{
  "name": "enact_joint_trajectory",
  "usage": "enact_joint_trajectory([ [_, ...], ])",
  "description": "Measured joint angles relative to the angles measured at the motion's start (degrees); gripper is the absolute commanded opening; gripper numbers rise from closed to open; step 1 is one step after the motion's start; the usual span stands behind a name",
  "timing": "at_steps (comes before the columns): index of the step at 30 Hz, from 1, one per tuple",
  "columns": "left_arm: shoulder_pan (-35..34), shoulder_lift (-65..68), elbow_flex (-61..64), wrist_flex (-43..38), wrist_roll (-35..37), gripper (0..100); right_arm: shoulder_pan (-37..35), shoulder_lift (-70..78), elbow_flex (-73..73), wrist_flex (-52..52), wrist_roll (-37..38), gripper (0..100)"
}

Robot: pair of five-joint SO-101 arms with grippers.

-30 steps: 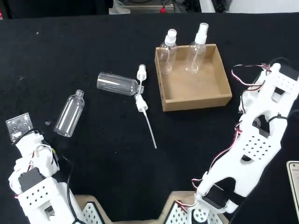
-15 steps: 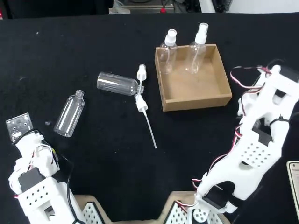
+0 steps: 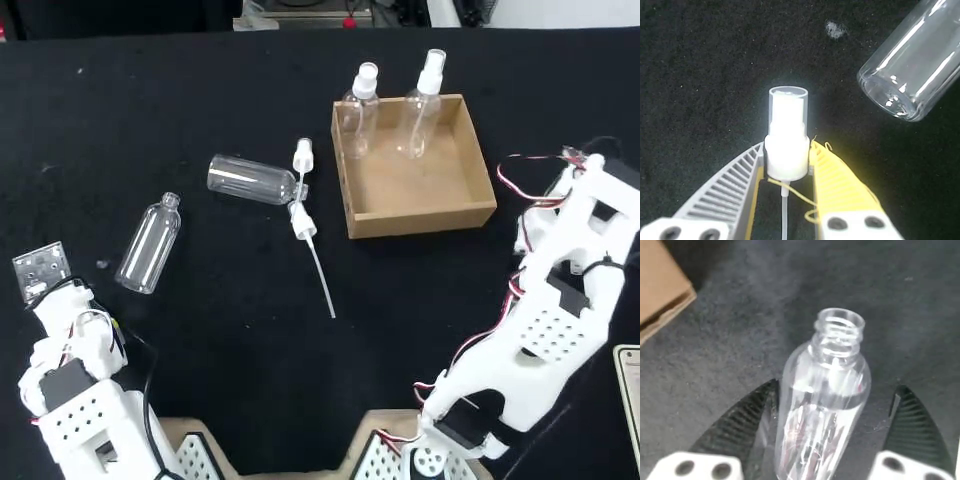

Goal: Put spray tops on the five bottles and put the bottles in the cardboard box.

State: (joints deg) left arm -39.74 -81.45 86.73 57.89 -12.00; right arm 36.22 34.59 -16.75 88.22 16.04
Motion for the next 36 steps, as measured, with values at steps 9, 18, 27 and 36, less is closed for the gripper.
enact_joint_trajectory([
  [9,0.0,0.0,0.0,0.0,0.0,7,1.05,0.09,0.62,-0.97,0.26,31.9],
  [18,0.0,0.0,0.0,0.0,0.0,7,1.67,6.68,-8.26,3.25,0.26,31.8],
  [27,0.0,0.0,0.0,0.0,0.0,7,0.88,10.46,-14.77,10.73,0.35,31.8],
  [36,0.0,0.0,0.0,0.0,0.0,7,-1.41,12.66,-16.7,10.73,0.44,19.9],
])
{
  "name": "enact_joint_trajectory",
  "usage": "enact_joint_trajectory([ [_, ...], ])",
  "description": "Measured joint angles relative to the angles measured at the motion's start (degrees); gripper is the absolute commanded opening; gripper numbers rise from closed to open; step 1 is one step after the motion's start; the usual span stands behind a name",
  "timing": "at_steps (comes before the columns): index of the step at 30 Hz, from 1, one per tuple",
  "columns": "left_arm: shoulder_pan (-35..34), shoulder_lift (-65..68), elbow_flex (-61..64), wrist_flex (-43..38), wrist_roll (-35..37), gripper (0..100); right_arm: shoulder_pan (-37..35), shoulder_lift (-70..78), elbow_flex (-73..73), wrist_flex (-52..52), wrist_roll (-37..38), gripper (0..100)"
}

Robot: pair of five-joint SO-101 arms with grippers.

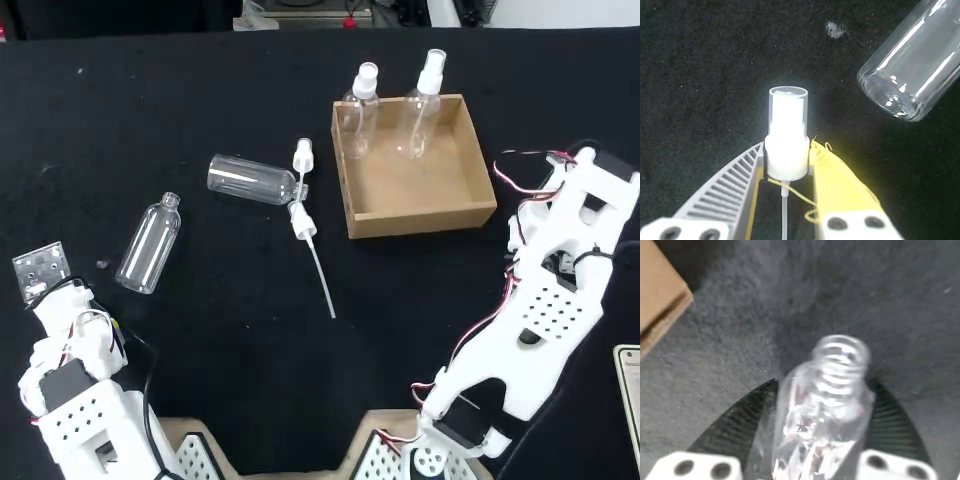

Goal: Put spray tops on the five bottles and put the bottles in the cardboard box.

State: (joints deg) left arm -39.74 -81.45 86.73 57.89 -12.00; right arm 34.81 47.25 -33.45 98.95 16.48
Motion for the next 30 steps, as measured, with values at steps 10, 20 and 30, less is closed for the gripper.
enact_joint_trajectory([
  [10,0.0,0.0,0.0,0.0,0.0,7,0.0,0.0,-5.54,0.0,2.11,22.7],
  [20,0.0,0.0,0.0,0.0,0.0,7,0.0,0.0,-5.54,0.09,2.99,32.2],
  [30,0.0,0.0,0.0,0.0,0.0,7,0.0,0.0,-5.54,0.09,3.08,32.2],
])
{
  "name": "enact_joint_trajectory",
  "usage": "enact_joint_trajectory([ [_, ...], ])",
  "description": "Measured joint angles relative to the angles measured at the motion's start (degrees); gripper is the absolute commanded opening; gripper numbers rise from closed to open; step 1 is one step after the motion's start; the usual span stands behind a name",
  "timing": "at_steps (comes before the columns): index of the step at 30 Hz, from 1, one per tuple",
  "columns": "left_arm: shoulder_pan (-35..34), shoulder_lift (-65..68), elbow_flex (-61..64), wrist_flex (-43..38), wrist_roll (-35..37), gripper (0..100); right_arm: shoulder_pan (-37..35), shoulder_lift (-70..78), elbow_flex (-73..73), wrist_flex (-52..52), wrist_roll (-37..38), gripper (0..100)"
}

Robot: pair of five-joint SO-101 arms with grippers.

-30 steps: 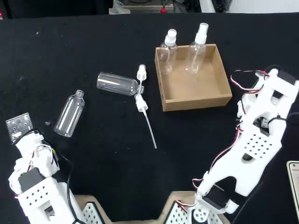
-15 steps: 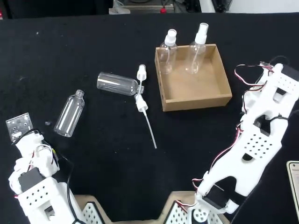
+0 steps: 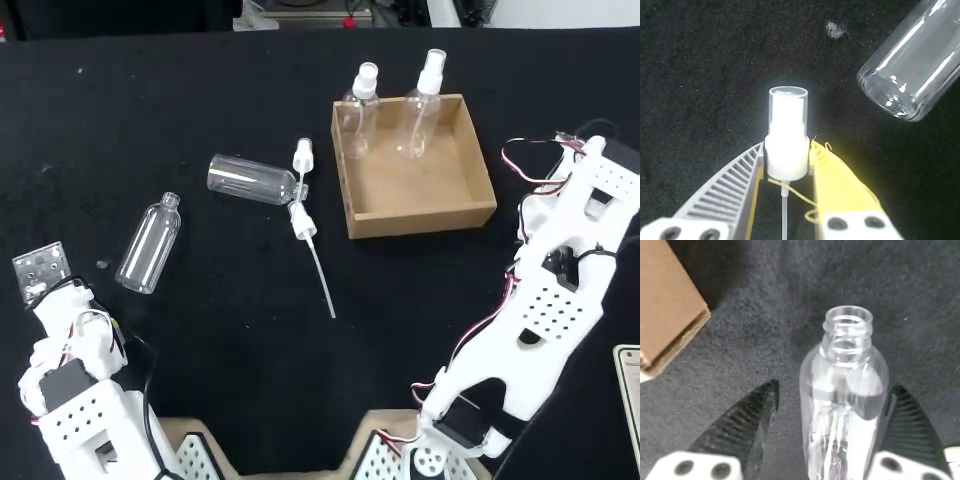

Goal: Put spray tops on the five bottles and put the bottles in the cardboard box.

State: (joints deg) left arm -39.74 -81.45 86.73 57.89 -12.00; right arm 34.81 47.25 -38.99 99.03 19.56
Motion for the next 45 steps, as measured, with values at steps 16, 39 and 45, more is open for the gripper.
enact_joint_trajectory([
  [16,0.0,0.0,0.0,0.0,0.0,7,0.0,4.66,-0.7,0.0,3.96,32.1],
  [39,0.0,0.0,0.0,0.0,0.0,7,0.18,-12.57,-3.16,0.26,8.26,6.8],
  [45,0.0,0.0,0.0,0.0,0.0,7,-4.92,-31.91,17.41,0.26,8.18,6.9],
])
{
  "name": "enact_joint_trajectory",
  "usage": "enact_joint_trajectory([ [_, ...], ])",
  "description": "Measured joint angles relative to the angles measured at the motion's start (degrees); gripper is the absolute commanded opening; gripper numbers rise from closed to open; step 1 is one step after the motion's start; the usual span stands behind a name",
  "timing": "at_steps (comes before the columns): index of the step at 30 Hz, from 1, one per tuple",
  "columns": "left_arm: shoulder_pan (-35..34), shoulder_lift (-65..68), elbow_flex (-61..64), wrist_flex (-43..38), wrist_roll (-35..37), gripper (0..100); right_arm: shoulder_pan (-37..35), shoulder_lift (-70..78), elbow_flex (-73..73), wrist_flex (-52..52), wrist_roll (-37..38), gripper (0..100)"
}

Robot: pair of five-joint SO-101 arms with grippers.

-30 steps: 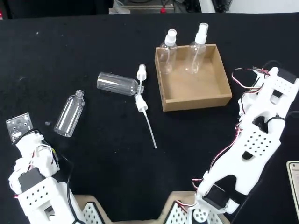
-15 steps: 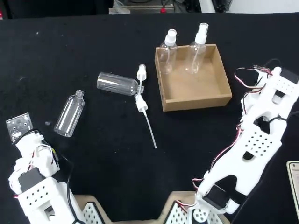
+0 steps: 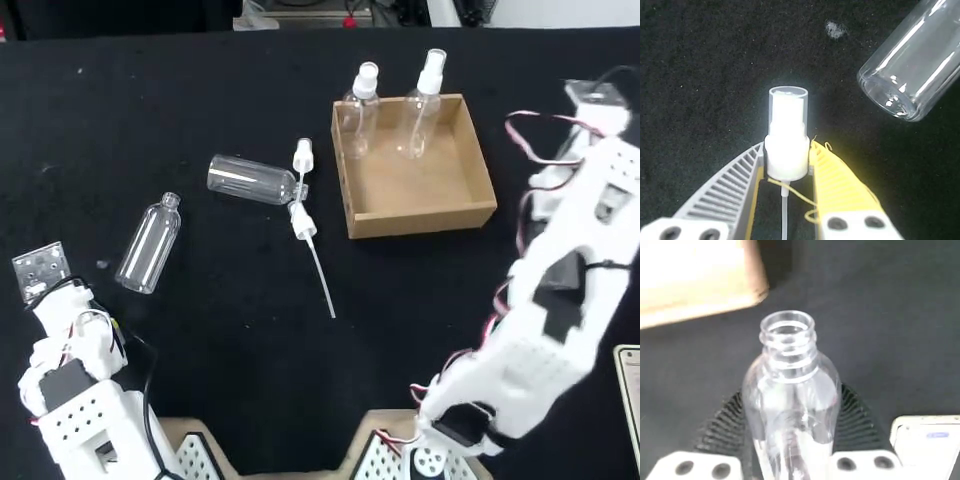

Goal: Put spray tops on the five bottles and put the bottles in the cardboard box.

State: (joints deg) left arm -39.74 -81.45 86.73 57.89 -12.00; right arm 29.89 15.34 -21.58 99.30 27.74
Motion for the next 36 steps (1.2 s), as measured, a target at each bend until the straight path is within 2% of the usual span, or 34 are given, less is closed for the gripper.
enact_joint_trajectory([
  [9,0.0,0.0,0.88,-0.09,0.0,7,-13.1,-29.01,34.11,-9.49,0.09,6.7],
  [13,0.0,0.0,0.88,-0.09,0.0,7,-13.8,-41.85,42.55,-16.26,0.09,6.7],
  [17,0.0,0.0,0.88,-0.09,0.0,7,-9.14,-48.09,51.6,-29.19,0.0,6.7],
  [24,0.0,0.0,0.88,-0.09,0.0,7,2.73,-47.82,71.38,-62.07,0.0,6.7],
  [31,0.0,0.0,0.88,-0.09,0.0,7,6.24,-41.23,81.32,-87.47,-0.18,6.7],
  [36,0.0,0.0,0.88,-0.09,0.0,7,8.0,-34.46,82.99,-100.31,-10.11,6.7],
])
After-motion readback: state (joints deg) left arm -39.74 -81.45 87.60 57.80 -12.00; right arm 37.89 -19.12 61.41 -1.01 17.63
